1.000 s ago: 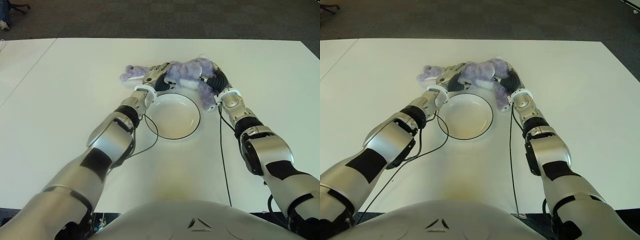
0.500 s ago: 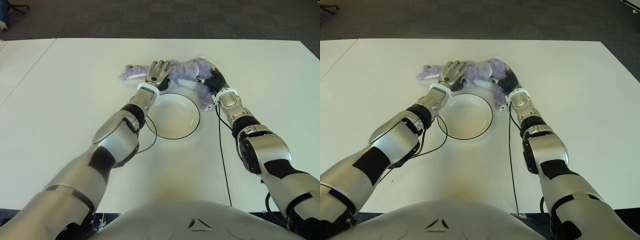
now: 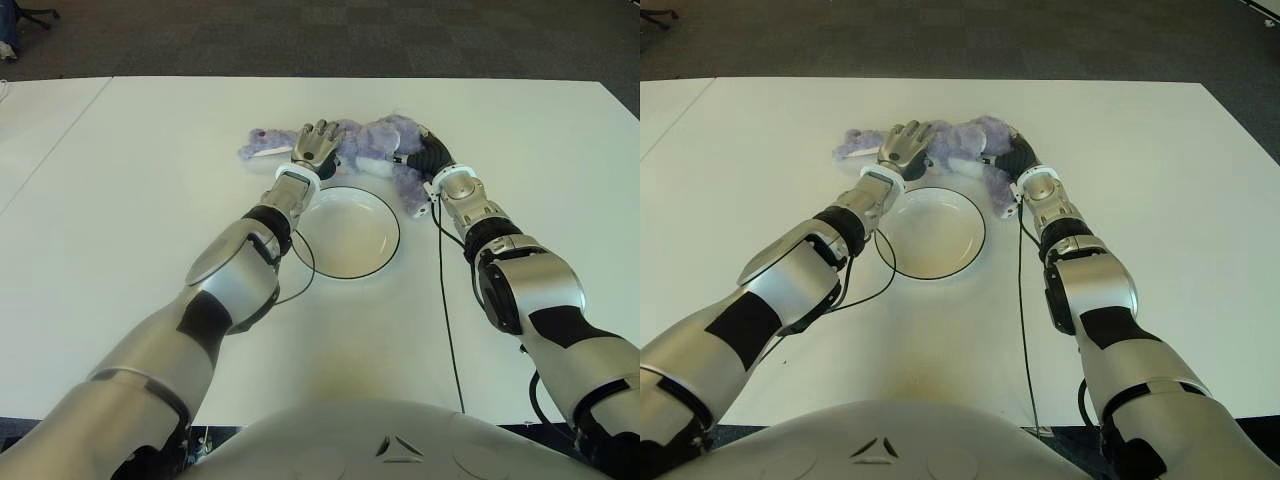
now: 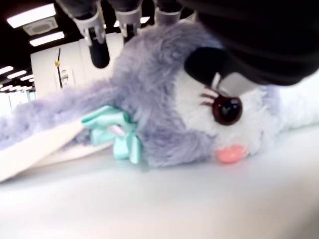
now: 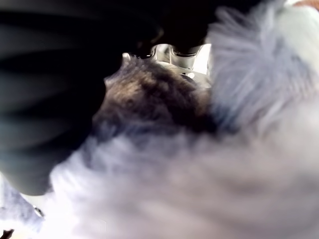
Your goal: Put the doll into the plate.
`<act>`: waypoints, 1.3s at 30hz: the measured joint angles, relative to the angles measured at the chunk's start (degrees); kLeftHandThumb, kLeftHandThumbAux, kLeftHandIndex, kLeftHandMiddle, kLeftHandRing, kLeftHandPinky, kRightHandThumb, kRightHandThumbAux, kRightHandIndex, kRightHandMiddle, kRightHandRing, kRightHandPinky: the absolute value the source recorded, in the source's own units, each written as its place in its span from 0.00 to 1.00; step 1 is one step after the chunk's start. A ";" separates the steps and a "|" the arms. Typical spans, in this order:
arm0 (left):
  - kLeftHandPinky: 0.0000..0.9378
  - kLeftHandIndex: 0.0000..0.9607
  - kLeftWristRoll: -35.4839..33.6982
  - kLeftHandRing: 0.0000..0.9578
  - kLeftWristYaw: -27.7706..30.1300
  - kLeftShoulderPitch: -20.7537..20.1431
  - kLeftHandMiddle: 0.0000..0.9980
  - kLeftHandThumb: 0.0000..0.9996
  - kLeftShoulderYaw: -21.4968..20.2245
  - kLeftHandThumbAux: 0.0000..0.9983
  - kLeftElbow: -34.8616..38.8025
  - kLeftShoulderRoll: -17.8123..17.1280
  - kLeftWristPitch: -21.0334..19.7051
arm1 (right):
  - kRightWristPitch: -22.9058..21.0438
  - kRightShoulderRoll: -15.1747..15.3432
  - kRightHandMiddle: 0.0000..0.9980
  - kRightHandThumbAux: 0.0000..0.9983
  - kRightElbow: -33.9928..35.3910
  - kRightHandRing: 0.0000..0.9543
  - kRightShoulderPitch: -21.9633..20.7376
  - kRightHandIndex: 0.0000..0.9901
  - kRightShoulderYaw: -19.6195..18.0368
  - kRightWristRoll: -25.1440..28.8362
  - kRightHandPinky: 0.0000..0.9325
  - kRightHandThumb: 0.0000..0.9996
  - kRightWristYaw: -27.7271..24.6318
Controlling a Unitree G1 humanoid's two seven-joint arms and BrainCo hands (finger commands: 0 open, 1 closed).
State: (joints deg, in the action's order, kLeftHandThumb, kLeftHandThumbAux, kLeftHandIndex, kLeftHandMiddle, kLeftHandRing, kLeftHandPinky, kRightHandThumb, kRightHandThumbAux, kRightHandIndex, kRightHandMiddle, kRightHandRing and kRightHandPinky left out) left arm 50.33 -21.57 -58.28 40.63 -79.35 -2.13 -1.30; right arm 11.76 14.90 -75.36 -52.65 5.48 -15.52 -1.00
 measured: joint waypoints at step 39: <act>0.78 0.40 -8.58 0.53 -1.31 -2.43 0.48 0.95 -12.03 0.66 0.52 -0.47 5.42 | 4.43 2.32 0.87 0.72 4.53 0.91 0.34 0.44 0.60 -2.19 0.91 0.69 5.38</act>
State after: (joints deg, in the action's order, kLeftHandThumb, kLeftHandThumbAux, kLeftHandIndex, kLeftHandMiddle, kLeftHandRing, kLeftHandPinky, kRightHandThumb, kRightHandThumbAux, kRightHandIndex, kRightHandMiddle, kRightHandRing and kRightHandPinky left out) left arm 41.75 -22.88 -60.71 28.60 -78.83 -2.61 4.12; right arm 16.19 17.21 -70.83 -52.31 6.08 -17.72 4.38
